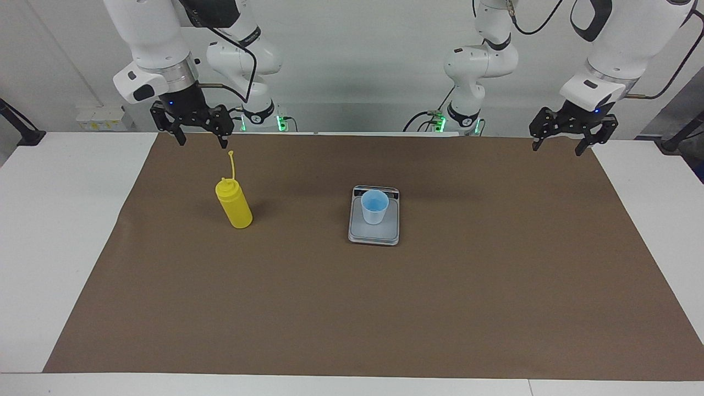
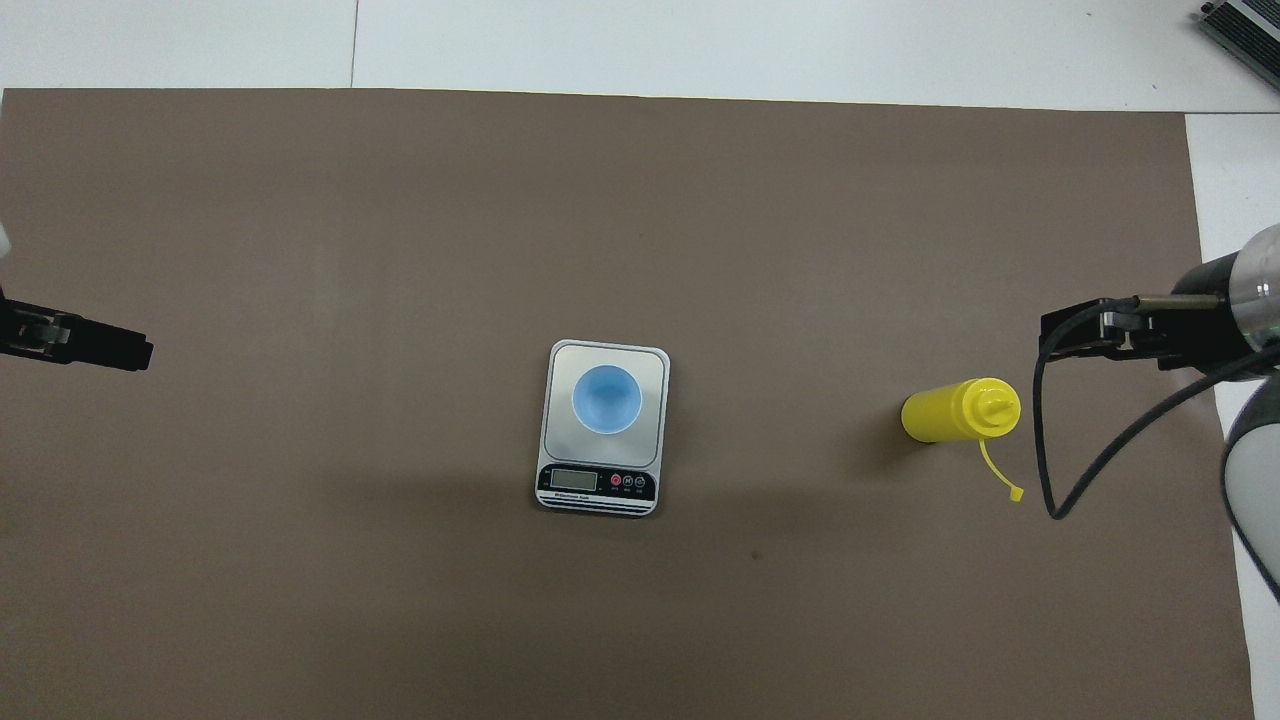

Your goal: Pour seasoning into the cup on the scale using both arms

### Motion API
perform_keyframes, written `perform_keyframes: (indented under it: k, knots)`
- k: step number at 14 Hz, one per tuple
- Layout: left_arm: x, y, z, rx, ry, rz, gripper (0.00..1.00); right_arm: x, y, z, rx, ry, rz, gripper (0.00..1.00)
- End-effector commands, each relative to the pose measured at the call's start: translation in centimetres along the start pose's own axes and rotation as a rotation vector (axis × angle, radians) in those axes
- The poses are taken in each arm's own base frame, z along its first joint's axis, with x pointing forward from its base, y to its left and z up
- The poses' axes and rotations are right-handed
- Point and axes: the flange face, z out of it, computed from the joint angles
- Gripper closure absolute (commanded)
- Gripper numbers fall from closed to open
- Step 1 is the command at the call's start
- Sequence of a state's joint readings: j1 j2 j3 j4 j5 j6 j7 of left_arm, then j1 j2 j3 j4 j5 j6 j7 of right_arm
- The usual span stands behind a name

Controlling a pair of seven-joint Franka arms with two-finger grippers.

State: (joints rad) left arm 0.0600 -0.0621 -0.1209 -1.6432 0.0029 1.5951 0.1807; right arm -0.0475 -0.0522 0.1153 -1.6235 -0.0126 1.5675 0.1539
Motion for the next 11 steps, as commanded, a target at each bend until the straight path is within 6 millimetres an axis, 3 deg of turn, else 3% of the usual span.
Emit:
perform_keyframes:
  k: [1,6,11]
  knots:
    - [1.4,-0.6,-0.1,-0.021,-0.005,0.007,0.0,0.0,0.3,0.0,0.014,-0.014,-0.008,0.0]
    - [1.0,0.6,0.6,-0.017,-0.016,-0.051,0.0,0.0,0.4,0.0,0.013,-0.014,-0.008,0.0]
    - [0.6,0.5,0.7,-0.017,-0.025,-0.054,0.0,0.0,0.4,-0.1,0.014,-0.012,-0.008,0.0]
